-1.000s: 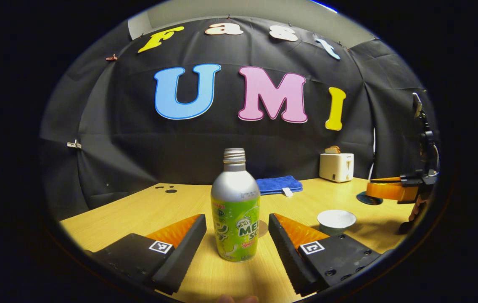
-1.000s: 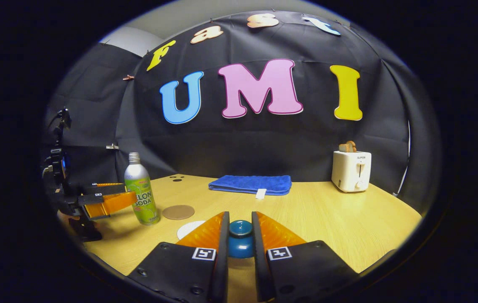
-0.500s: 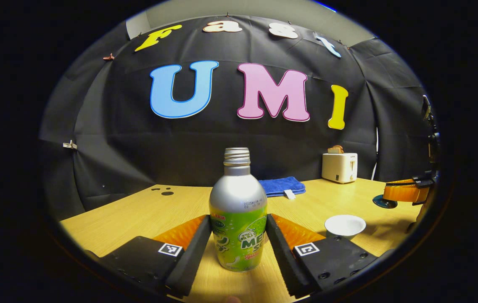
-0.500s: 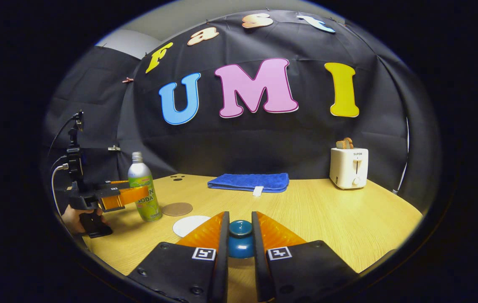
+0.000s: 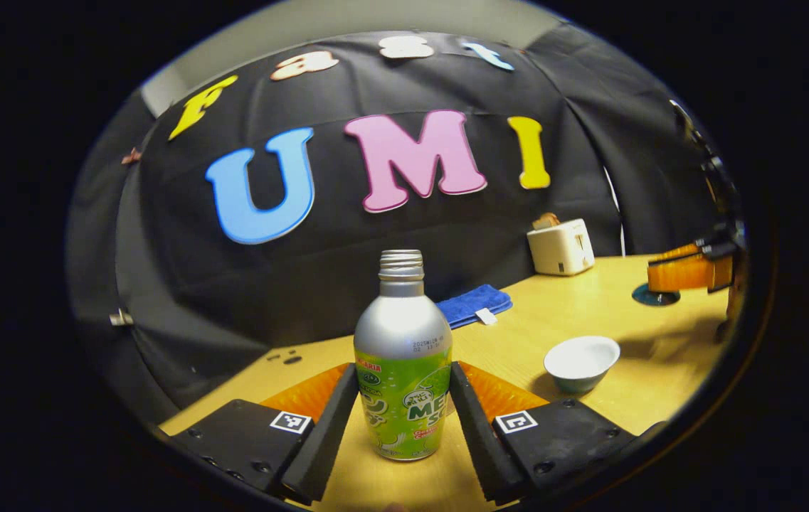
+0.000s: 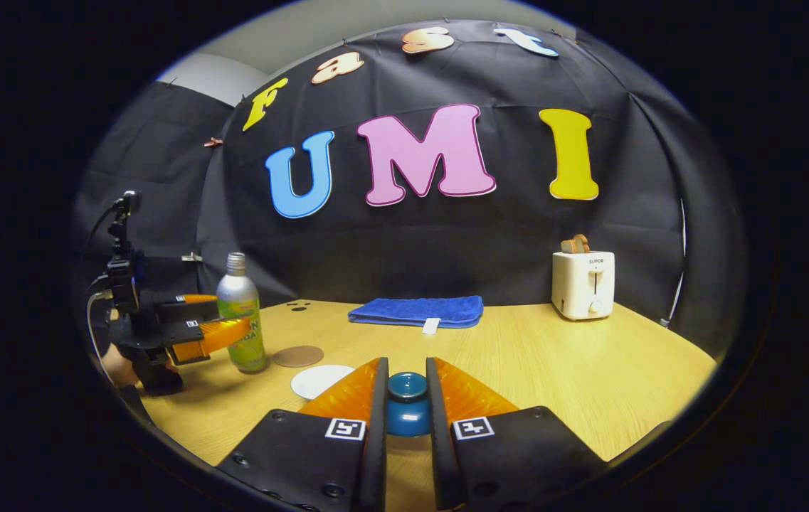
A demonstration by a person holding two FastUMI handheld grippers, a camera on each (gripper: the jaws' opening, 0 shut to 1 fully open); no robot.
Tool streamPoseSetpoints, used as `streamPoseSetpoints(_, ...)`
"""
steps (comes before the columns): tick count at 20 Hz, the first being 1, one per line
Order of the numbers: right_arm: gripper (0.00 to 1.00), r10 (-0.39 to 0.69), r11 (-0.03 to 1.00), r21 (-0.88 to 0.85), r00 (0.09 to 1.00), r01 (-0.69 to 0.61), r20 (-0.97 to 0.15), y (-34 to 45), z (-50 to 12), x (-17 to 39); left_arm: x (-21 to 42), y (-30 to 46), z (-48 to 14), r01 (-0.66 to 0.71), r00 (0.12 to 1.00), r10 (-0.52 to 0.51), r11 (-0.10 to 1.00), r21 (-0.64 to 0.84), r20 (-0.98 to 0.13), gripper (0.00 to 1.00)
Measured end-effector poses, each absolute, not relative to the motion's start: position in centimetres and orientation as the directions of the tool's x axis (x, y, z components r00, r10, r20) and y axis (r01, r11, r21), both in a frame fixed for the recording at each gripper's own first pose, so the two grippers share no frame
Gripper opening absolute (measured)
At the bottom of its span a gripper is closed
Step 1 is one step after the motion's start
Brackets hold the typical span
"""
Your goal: Open the teacup lid with one hand, grasp the water bottle and pour water into the teacup with the other hand; after pouring, place the water bottle on the coaster and then close the teacup lid.
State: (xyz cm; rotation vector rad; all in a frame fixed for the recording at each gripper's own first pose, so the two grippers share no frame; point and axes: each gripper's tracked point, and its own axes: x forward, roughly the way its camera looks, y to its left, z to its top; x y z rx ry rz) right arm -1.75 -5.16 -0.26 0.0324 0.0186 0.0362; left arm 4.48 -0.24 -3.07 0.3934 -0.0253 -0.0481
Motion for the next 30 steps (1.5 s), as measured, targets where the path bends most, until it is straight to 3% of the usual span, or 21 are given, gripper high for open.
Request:
streamPoseSetpoints(7,0.30,0.019,1.000,0.023,1.000,-0.019,-0.006,-6.1,0.2,-2.1,4.6,-2.0,-3.1,0.025,0.999,-0.033,0.664,0.747,-0.004,0.78)
streamPoseSetpoints(14,0.30,-0.002,0.999,0.035,1.000,0.002,-0.003,-7.4,0.4,-2.3,4.9,-3.2,-4.0,0.053,0.998,-0.054,0.386,0.921,-0.034,0.78)
streamPoseSetpoints(18,0.30,-0.006,0.999,0.038,1.000,0.006,-0.002,-7.7,0.4,-2.4,4.8,-3.4,-4.3,0.049,0.998,-0.054,0.234,0.971,-0.038,0.78)
streamPoseSetpoints(30,0.30,-0.021,0.999,0.039,1.000,0.021,0.002,-8.6,0.7,-2.6,5.8,-5.0,-4.5,0.040,0.996,-0.083,-0.066,0.997,-0.046,0.78)
